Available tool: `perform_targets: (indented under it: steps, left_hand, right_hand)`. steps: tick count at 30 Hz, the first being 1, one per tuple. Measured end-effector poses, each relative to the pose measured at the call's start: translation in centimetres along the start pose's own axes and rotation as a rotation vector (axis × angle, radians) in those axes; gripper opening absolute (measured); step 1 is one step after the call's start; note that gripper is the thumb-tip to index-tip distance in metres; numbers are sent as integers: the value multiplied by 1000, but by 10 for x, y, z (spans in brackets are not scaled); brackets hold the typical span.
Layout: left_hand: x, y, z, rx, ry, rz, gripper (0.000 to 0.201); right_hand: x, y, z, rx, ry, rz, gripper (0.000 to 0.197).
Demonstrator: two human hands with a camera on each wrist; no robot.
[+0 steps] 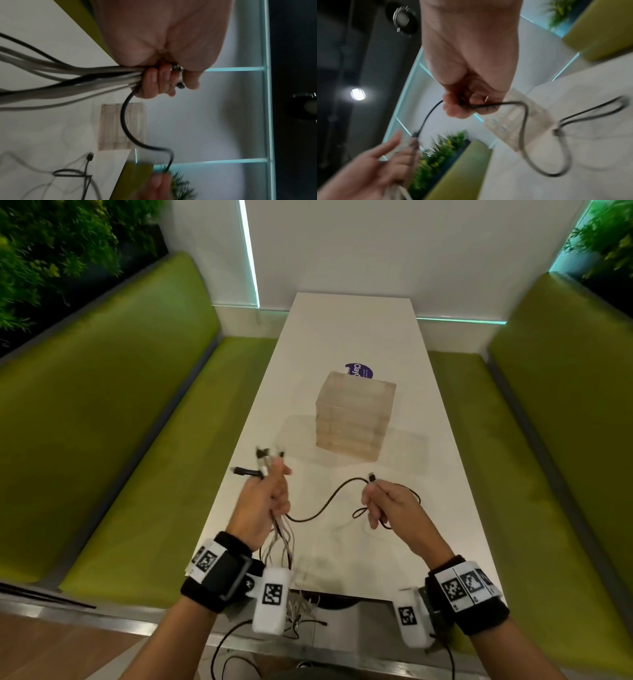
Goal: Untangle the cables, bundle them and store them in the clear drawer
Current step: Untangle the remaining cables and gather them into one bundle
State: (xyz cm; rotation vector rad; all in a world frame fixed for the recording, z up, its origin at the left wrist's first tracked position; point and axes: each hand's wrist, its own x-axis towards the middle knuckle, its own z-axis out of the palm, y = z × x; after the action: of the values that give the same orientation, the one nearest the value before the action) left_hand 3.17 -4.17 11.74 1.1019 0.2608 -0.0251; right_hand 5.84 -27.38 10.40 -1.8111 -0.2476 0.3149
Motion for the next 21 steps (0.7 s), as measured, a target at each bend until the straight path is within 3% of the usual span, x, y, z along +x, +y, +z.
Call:
perform_targets:
  steps: [4, 6, 8, 10, 15, 21]
  left_hand:
    - [-10, -20, 30, 193, -168, -17, 35]
    - [-12, -23, 39, 187, -174, 9, 23]
    - [-12, -20, 41, 134, -72, 12, 14]
    - [-11, -16, 39, 93, 12, 13, 18]
    - [-6, 2, 18, 88, 67, 67, 19]
    - [4, 34, -28, -123, 309, 199, 14]
  right_hand:
    - [6, -30, 23, 41, -12, -107, 33]
    - [8, -35, 30, -22, -48, -111, 35]
    - [8, -36, 34, -43, -117, -67, 35]
    - [6, -34, 39, -52, -231, -21, 31]
    - [-6, -25, 30, -113, -403, -24, 21]
    - [-14, 8, -10, -327, -403, 41, 20]
